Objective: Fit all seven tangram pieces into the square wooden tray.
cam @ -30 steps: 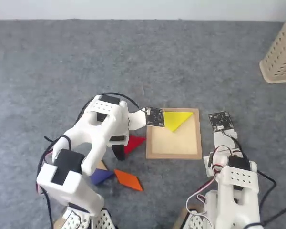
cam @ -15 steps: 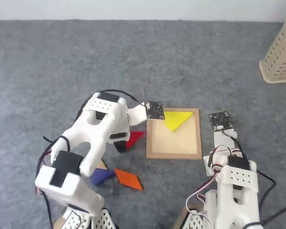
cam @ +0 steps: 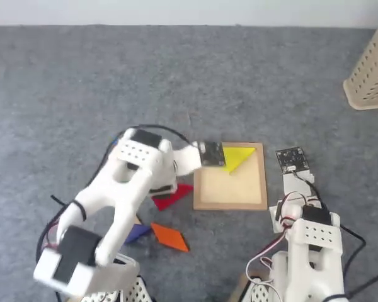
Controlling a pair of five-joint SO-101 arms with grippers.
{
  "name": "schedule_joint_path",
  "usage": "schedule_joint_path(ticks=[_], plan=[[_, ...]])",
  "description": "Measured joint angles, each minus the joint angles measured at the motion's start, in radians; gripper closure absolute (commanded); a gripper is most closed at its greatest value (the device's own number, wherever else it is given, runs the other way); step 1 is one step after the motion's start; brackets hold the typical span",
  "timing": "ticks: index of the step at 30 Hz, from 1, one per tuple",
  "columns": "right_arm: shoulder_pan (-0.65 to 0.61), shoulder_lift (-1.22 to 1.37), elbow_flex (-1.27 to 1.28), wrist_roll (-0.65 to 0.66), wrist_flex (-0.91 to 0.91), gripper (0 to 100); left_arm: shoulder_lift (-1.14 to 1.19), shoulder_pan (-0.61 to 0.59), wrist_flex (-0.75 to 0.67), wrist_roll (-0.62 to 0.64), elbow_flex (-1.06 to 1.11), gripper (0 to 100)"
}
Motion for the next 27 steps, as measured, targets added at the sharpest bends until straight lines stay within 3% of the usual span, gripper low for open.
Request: schedule_joint_path(ticks=[6,15,27], plan=[[0.000,0.000,0.000,0.000,0.000,75.7,-0.180,0.058,0.014,0.032,0.141,94],[0.000,0.000,0.000,0.000,0.000,75.7,-0.281,0.058,0.143,0.032,0.178,95],[0.000,0.000,0.000,0.000,0.000,75.7,-0.295,0.058,0.046,0.032,0.273,95]])
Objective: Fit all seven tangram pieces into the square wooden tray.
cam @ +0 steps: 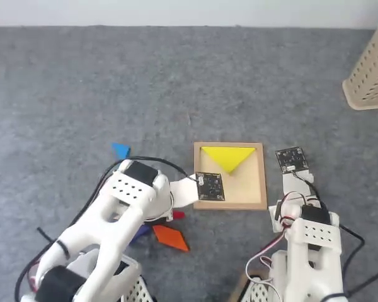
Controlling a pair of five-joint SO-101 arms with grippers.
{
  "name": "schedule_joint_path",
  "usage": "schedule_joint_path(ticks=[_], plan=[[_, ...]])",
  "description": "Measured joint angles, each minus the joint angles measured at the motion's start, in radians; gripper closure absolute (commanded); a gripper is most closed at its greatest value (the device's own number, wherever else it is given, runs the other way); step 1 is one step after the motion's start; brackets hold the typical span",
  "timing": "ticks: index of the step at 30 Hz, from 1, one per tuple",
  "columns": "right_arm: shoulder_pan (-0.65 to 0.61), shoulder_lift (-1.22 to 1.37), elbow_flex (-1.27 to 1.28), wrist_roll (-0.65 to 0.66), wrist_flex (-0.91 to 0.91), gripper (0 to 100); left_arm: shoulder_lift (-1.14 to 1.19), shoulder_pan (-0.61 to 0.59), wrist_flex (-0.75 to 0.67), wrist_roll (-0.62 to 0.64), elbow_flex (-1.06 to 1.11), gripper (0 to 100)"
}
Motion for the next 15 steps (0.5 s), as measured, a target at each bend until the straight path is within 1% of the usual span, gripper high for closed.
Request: schedule_joint_path(ticks=[5,8,10,15], plan=[[0.000,0.000,0.000,0.000,0.000,75.7,-0.003,0.000,-0.032,0.000,0.026,96],[0.000,0.000,0.000,0.000,0.000,75.7,-0.003,0.000,-0.032,0.000,0.026,99],[0.000,0.000,0.000,0.000,0.000,75.7,-0.003,0.000,-0.029,0.000,0.023,99],[0.000,0.000,0.000,0.000,0.000,75.7,-0.003,0.000,0.063,0.000,-0.095,99]])
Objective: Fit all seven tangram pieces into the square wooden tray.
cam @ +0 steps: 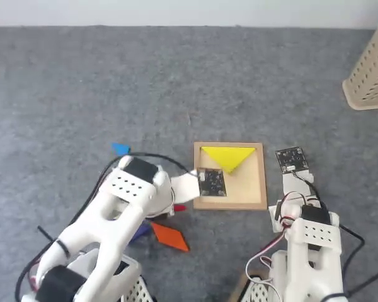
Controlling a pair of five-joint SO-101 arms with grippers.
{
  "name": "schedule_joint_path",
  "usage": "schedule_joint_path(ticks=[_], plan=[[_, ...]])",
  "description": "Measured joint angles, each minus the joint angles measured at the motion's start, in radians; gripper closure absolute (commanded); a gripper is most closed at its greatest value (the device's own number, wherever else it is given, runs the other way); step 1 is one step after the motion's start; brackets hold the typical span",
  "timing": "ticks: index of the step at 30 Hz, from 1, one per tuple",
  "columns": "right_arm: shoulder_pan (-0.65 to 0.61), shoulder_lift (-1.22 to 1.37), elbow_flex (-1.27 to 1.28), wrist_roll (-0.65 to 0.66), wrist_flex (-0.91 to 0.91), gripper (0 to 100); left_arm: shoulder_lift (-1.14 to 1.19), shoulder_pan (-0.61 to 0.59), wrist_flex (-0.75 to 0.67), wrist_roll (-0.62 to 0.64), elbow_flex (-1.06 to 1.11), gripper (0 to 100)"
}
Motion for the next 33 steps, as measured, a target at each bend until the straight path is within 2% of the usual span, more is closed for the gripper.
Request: schedule_joint_path(ticks=[8,13,17,22,30,33], plan=[[0.000,0.000,0.000,0.000,0.000,75.7,0.023,0.032,0.044,0.028,-0.253,99],[0.000,0.000,0.000,0.000,0.000,75.7,0.245,0.106,0.009,0.037,-0.381,99],[0.000,0.000,0.000,-0.003,0.000,75.7,0.460,0.170,0.072,0.032,-0.548,99],[0.086,0.000,0.000,-0.009,-0.017,75.7,0.603,0.221,0.117,-0.002,-0.713,99],[0.107,0.000,0.000,-0.009,-0.023,75.7,0.681,0.190,0.123,-0.051,-0.789,99],[0.107,0.000,0.000,-0.009,-0.025,75.7,0.681,0.126,0.064,0.060,-0.793,99]])
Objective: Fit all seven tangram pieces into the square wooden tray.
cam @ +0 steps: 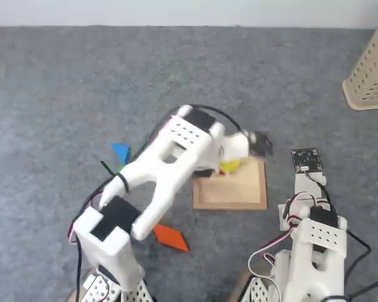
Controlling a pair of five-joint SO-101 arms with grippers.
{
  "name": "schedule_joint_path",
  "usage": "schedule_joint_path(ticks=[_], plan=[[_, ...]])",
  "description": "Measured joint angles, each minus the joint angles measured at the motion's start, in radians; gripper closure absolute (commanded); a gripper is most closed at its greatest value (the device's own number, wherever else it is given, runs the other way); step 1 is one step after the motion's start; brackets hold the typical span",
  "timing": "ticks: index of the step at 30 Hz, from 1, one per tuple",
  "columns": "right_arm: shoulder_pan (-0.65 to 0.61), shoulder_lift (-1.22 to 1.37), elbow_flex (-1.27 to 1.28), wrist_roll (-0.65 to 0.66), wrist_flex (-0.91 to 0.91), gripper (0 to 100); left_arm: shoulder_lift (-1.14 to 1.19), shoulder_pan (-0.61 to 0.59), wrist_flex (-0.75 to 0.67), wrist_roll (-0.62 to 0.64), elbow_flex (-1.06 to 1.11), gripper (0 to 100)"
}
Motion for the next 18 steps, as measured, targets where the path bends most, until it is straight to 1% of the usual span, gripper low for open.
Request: schedule_joint_path(ticks=[2,4,7,14,18], plan=[[0.000,0.000,0.000,0.000,0.000,75.7,0.000,-0.034,-0.048,0.126,-0.008,99],[0.000,0.000,0.000,0.000,-0.002,75.7,0.000,-0.044,-0.101,0.284,-0.011,99],[0.000,0.000,0.000,0.000,-0.002,75.7,0.000,-0.035,-0.166,0.555,-0.011,99],[0.000,0.000,0.000,0.000,-0.002,75.7,0.009,0.032,-0.196,1.183,-0.012,99],[0.000,0.000,0.000,0.000,-0.002,75.7,0.009,0.035,-0.229,1.468,-0.012,99]])
